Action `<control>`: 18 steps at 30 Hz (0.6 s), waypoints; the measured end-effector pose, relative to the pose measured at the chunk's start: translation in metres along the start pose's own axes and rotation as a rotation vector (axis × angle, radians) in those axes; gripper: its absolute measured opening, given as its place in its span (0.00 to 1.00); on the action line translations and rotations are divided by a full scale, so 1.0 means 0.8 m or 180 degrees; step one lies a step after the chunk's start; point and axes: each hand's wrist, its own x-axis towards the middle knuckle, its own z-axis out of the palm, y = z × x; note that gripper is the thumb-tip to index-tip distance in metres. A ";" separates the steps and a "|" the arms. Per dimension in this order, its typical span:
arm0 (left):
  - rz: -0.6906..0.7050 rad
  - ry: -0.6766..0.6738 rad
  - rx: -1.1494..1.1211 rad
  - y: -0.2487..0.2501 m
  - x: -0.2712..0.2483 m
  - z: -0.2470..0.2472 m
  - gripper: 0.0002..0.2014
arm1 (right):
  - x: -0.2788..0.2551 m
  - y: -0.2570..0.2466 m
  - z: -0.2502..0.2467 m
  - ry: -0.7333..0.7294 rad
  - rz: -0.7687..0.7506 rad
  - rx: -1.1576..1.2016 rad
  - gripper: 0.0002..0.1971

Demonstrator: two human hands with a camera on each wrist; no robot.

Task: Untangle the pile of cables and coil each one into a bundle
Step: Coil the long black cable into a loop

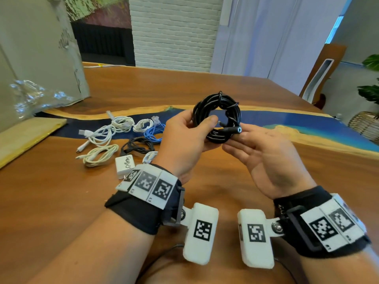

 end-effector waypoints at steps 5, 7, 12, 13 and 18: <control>0.0026 -0.0146 0.0198 -0.003 0.003 -0.007 0.05 | -0.002 0.005 0.010 0.0062 0.0260 0.0241 0.14; 0.0000 -0.0184 0.0355 -0.005 0.003 -0.007 0.05 | 0.001 0.010 0.009 0.0142 0.0348 0.0190 0.15; -0.0048 -0.0218 0.0634 -0.009 0.001 -0.005 0.07 | 0.006 0.013 -0.002 0.0121 0.0606 0.0246 0.18; -0.0038 -0.0183 0.0714 -0.009 0.002 -0.006 0.11 | 0.006 0.013 -0.003 0.0018 0.0623 0.0208 0.18; -0.0076 -0.0138 0.0904 -0.012 0.007 -0.009 0.16 | 0.004 0.015 -0.002 -0.0257 0.0471 0.0127 0.15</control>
